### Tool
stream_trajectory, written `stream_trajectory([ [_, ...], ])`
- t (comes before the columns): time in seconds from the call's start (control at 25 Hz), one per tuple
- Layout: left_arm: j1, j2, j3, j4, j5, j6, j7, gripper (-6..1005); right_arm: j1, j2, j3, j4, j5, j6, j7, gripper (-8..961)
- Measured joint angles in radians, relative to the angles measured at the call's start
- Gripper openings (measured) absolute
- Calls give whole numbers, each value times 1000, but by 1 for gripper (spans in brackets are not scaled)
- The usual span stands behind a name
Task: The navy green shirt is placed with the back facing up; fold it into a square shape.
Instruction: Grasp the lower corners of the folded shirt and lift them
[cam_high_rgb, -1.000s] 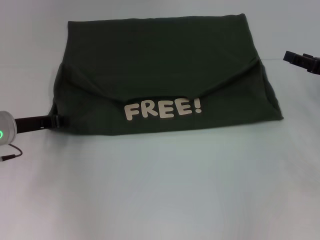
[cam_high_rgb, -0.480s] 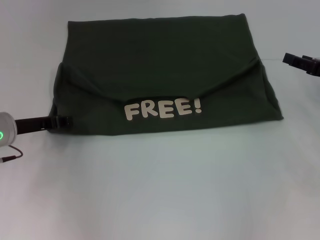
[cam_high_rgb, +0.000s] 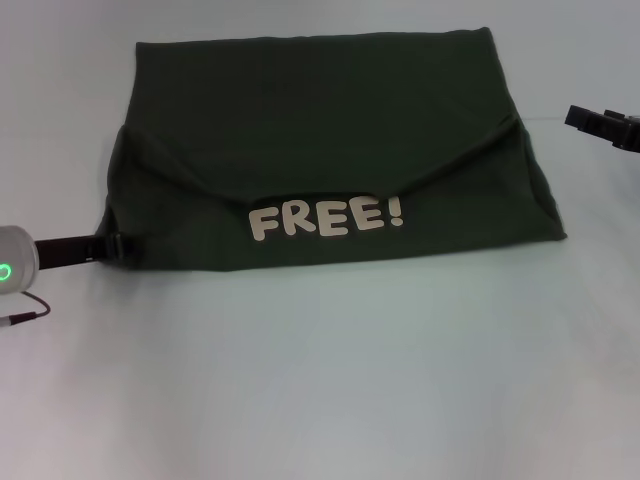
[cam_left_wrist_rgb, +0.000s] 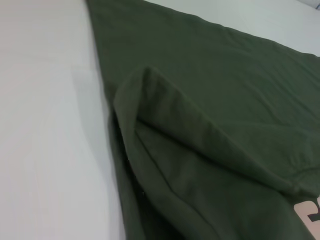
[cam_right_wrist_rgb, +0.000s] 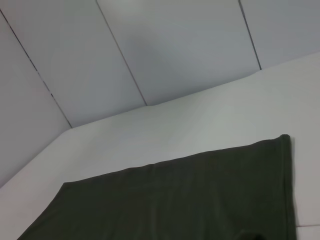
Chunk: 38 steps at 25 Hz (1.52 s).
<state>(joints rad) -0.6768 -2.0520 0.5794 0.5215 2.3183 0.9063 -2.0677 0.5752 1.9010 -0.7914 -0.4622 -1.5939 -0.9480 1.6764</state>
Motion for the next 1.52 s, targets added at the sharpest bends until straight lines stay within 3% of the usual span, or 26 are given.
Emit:
stream_trajectory([
  [0.16,-6,4,-1,-7,8,-3,-13,239,0,0,0,-1,0,0,0,714],
  [0.28,-6,6,-5,-6,10,-3,-16,45,-1,-1,0,-1,0,0,0,715],
  [0.52,-7,6,-5,-2,12,-2,-22,42,-1,-2,-1,-2,0,-6,12,715],
  [0.68,-7,7,-8,0,12,4,-23,42,-2,-29,-9,-9,-36,-66,121,714],
  [0.84,-8,8,-6,0,12,7,-25,42,2,-65,-9,-67,-189,-136,330,714],
  [1.04,-8,12,-6,0,12,10,-34,42,32,-86,20,-174,-450,-278,567,713],
  [1.28,-7,14,-9,0,12,10,-34,42,90,-83,68,-220,-666,-358,671,712],
  [1.52,-9,15,-9,0,13,9,-35,42,112,-74,63,-204,-738,-329,685,711],
])
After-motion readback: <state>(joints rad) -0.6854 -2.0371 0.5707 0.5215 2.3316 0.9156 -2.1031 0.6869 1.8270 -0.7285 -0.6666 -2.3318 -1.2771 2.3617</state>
